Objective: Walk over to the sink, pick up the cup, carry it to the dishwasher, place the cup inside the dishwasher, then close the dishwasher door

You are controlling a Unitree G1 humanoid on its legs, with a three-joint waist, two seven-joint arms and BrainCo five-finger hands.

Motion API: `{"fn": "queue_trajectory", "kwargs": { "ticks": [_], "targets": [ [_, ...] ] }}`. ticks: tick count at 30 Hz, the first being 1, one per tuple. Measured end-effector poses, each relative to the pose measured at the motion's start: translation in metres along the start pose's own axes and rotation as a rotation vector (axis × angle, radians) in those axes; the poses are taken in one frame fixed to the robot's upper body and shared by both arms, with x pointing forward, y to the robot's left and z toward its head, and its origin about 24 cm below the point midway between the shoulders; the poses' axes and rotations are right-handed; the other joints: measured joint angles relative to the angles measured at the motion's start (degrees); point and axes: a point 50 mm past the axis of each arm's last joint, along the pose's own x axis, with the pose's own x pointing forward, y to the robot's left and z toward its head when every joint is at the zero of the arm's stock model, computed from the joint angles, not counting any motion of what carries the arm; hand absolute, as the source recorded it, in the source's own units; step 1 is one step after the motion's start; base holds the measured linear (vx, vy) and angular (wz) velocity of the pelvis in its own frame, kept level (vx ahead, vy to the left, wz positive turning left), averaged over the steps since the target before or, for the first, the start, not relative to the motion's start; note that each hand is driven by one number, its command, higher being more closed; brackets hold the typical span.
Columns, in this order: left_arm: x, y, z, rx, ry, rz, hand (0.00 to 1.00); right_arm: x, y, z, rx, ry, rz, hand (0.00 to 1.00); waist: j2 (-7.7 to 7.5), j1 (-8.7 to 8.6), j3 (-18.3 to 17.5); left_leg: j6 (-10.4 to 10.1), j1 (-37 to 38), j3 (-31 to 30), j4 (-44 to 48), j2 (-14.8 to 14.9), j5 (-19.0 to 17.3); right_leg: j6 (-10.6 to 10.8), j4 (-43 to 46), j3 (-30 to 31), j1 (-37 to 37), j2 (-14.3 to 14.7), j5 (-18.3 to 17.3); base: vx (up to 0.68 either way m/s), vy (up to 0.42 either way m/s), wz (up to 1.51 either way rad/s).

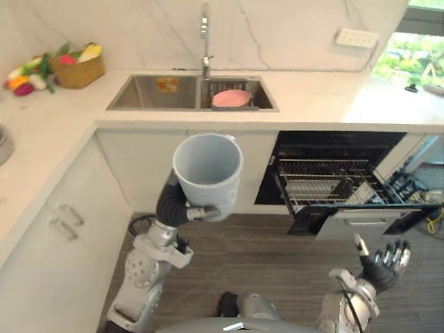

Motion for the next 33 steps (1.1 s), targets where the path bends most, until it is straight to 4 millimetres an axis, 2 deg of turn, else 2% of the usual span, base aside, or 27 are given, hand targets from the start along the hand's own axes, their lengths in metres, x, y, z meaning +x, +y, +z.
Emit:
{"fn": "queue_trajectory", "kwargs": {
  "ticks": [1,2,3,4,5,6,7,8,9,10,11,12,13,14,15,16,17,19,20,22,23,25,28,29,31,32,33],
  "targets": [
    [0.008,-0.019,-0.002,-0.035,-0.022,-0.058,1.0,0.005,0.011,0.022,0.027,-0.101,0.018,0.0,1.75,-0.27,0.7,-1.23,-6.87,-2.81,15.89,3.81,9.49,0.34,-0.17,1.77,1.76,2.93,-2.58,0.5,-0.089,-0.81],
    [0.01,-0.026,-0.002,-0.046,-0.028,-0.075,1.0,0.005,0.016,0.029,0.048,-0.131,0.034,0.0,1.97,-0.26,0.79,-1.47,-10.01,-5.04,21.56,4.5,15.26,0.2,-0.42,2.98,2.55,4.05,-3.26,0.5,-0.008,-1.04],
    [0.014,-0.037,-0.003,-0.06,-0.04,-0.083,1.0,0.006,0.025,0.041,0.094,-0.18,0.067,0.0,2.68,-0.1,0.95,-1.74,-15.54,-8.44,30.71,5.34,15.93,0.02,-1.71,5.4,4.94,6.57,-4.33,0.49,0.008,-1.18],
    [0.016,-0.037,-0.003,-0.027,-0.044,-0.094,1.0,0.005,0.033,0.047,0.124,-0.199,0.101,0.0,2.38,0.27,1.26,-1.29,-20.18,-10.45,34.65,5.48,13.04,0.18,-4.18,7.72,8.2,8.09,-4.78,0.59,0.006,-1.23],
    [0.017,-0.036,-0.003,-0.019,-0.044,-0.089,1.0,0.005,0.036,0.048,0.132,-0.203,0.117,0.0,1.95,0.52,1.44,-1.0,-21.94,-10.82,34.16,5.39,11.4,0.26,-5.72,9.11,10.05,8.52,-4.83,0.49,-0.009,-1.22],
    [0.017,-0.035,-0.006,-0.018,-0.038,-0.064,1.0,0.005,0.041,0.049,0.148,-0.208,0.146,0.0,0.9,1.27,1.47,-0.26,-24.6,-10.44,29.57,5.12,7.87,0.41,-8.75,12.34,13.61,8.92,-4.76,0.48,-0.001,-0.96],
    [0.017,-0.035,-0.008,-0.017,-0.033,-0.053,1.0,0.006,0.045,0.05,0.158,-0.212,0.161,0.0,0.51,1.67,1.47,-0.05,-25.6,-10.06,25.58,4.78,6.34,0.61,-10.33,14.07,15.37,9.03,-4.64,0.38,0.014,-1.27],
    [0.018,-0.035,-0.011,-0.016,-0.026,-0.034,1.0,0.008,0.056,0.05,0.186,-0.215,0.196,0.0,0.15,2.37,1.59,-0.3,-26.46,-10.44,14.5,3.47,4.71,0.9,-12.41,17.91,17.89,9.01,-4.42,0.55,0.105,-1.46],
    [0.018,-0.034,-0.013,-0.003,-0.019,-0.015,1.0,0.009,0.073,0.05,0.213,-0.208,0.26,0.0,0.22,3.15,1.55,-1.03,-26.12,-13.6,0.5,0.72,4.92,1.2,-12.85,22.16,19.16,8.77,-4.72,0.46,0.147,-1.57],
    [0.017,-0.034,-0.014,0.003,-0.014,-0.004,1.0,0.009,0.081,0.05,0.225,-0.199,0.296,0.0,0.43,3.49,1.51,-1.81,-25.88,-16.37,-6.29,-0.78,5.74,1.57,-12.86,24.13,19.76,8.68,-5.0,0.55,0.24,-1.76],
    [0.016,-0.032,-0.015,0.024,-0.007,0.024,1.0,0.007,0.097,0.049,0.248,-0.177,0.357,0.0,0.92,3.98,1.51,-3.82,-26.05,-21.97,-16.82,-2.9,9.18,2.34,-12.94,28.47,20.59,8.73,-5.64,0.46,0.269,-1.64],
    [0.016,-0.03,-0.015,0.044,-0.007,0.053,1.0,0.006,0.106,0.048,0.252,-0.157,0.398,0.0,1.34,4.3,1.65,-4.87,-26.08,-24.85,-20.76,-3.78,12.08,3.13,-12.66,31.33,21.36,8.86,-6.51,0.48,0.305,-1.81],
    [0.016,-0.027,-0.015,0.057,-0.009,0.08,1.0,0.003,0.113,0.045,0.249,-0.131,0.432,0.0,1.81,4.55,1.67,-5.3,-26.29,-26.47,-22.5,-4.37,15.11,3.97,-11.71,33.86,22.4,8.98,-8.12,0.49,0.362,-1.7],
    [0.016,-0.023,-0.014,0.066,-0.01,0.109,1.0,0.0,0.116,0.042,0.237,-0.104,0.462,0.0,2.63,4.89,1.36,-4.08,-26.39,-26.33,-21.77,-4.34,19.03,4.88,-9.42,36.3,23.41,9.3,-11.41,0.4,0.32,-1.64],
    [0.014,-0.02,-0.015,0.08,-0.002,0.115,1.0,-0.004,0.116,0.037,0.23,-0.069,0.458,0.0,1.49,5.5,1.14,-4.19,-26.84,-25.01,-16.52,-5.02,19.73,5.68,-6.97,37.42,23.77,8.41,-14.31,0.52,0.427,-1.35],
    [0.012,-0.018,-0.018,0.096,0.02,0.113,1.0,-0.007,0.113,0.032,0.211,-0.033,0.455,0.0,-0.07,5.1,-0.19,-2.53,-27.08,-23.54,-13.95,-6.89,16.42,8.16,-5.18,36.02,23.64,5.58,-15.66,0.32,0.266,-0.79],
    [0.013,-0.016,-0.018,0.103,0.024,0.109,1.0,-0.008,0.112,0.031,0.204,-0.023,0.456,0.0,-0.97,4.97,-0.31,-1.82,-26.75,-22.57,-13.46,-7.39,15.49,9.51,-3.52,35.22,22.95,4.59,-15.86,0.43,0.37,-0.52],
    [0.019,-0.005,-0.017,0.143,0.027,0.126,1.0,-0.01,0.116,0.025,0.191,0.025,0.464,0.0,-3.07,5.32,0.74,0.18,-24.33,-19.43,-15.69,-8.26,15.19,18.34,7.92,27.89,16.65,-0.09,-13.65,0.33,0.31,-0.48],
    [0.019,0.0,-0.017,0.16,0.032,0.139,1.0,-0.012,0.118,0.024,0.195,0.04,0.474,0.0,-3.33,5.21,0.89,0.66,-23.05,-18.66,-16.93,-8.25,15.37,18.54,10.1,25.75,15.82,-1.59,-13.53,0.23,0.23,-0.45],
    [0.017,0.018,-0.015,0.21,0.034,0.215,1.0,-0.019,0.127,0.018,0.2,0.073,0.559,0.0,-2.18,6.25,0.88,1.33,-17.79,-15.55,-21.16,-6.89,15.1,13.46,13.01,16.3,14.4,-7.03,-14.29,0.18,0.189,-0.6],
    [0.017,0.021,-0.014,0.22,0.03,0.231,1.0,-0.021,0.131,0.016,0.201,0.082,0.583,0.0,-1.73,6.62,0.76,1.33,-17.03,-14.7,-22.12,-6.22,15.1,12.23,12.56,14.41,13.75,-8.18,-14.32,0.12,0.153,-0.77],
    [0.017,0.034,-0.005,0.256,0.003,0.313,1.0,-0.026,0.15,0.013,0.224,0.102,0.709,0.0,-0.66,7.66,0.61,0.7,-16.62,-11.38,-24.3,-2.88,15.1,8.69,5.26,10.7,10.08,-12.3,-12.5,0.09,0.061,-0.84],
    [0.016,0.043,-0.001,0.283,-0.006,0.357,1.0,-0.028,0.159,0.016,0.252,0.1,0.78,0.0,-0.51,7.75,0.63,-0.71,-17.63,-10.6,-24.37,-0.86,14.98,8.16,-2.44,12.21,8.25,-14.28,-7.65,0.07,-0.116,-0.37],
    [0.015,0.045,0.0,0.291,-0.005,0.37,1.0,-0.028,0.161,0.016,0.251,0.101,0.803,0.0,-0.58,7.77,0.59,-1.83,-18.0,-10.82,-24.17,0.14,14.93,7.45,-5.22,13.96,7.96,-14.78,-4.08,0.11,-0.321,-0.01],
    [0.015,0.048,0.002,0.302,-0.014,0.383,1.0,-0.03,0.163,0.016,0.25,0.107,0.841,0.0,-1.65,7.88,0.26,-4.16,-18.66,-12.11,-23.46,0.66,14.53,6.6,-8.81,15.28,9.22,-14.82,6.63,0.09,-0.371,0.19],
    [0.015,0.048,0.004,0.307,-0.022,0.382,1.0,-0.032,0.165,0.016,0.241,0.115,0.879,0.0,-1.94,8.11,0.01,-5.73,-19.08,-13.59,-23.76,0.97,14.63,9.84,-10.27,15.23,10.25,-14.29,7.83,0.08,-0.401,0.25],
    [0.017,0.045,0.006,0.301,-0.033,0.38,1.0,-0.031,0.166,0.016,0.221,0.114,0.907,0.0,-0.73,8.38,-0.29,-6.87,-19.41,-13.98,-24.68,2.41,15.39,10.91,-12.04,14.52,10.75,-12.78,7.09,0.07,-0.381,0.13]
  ]
}}
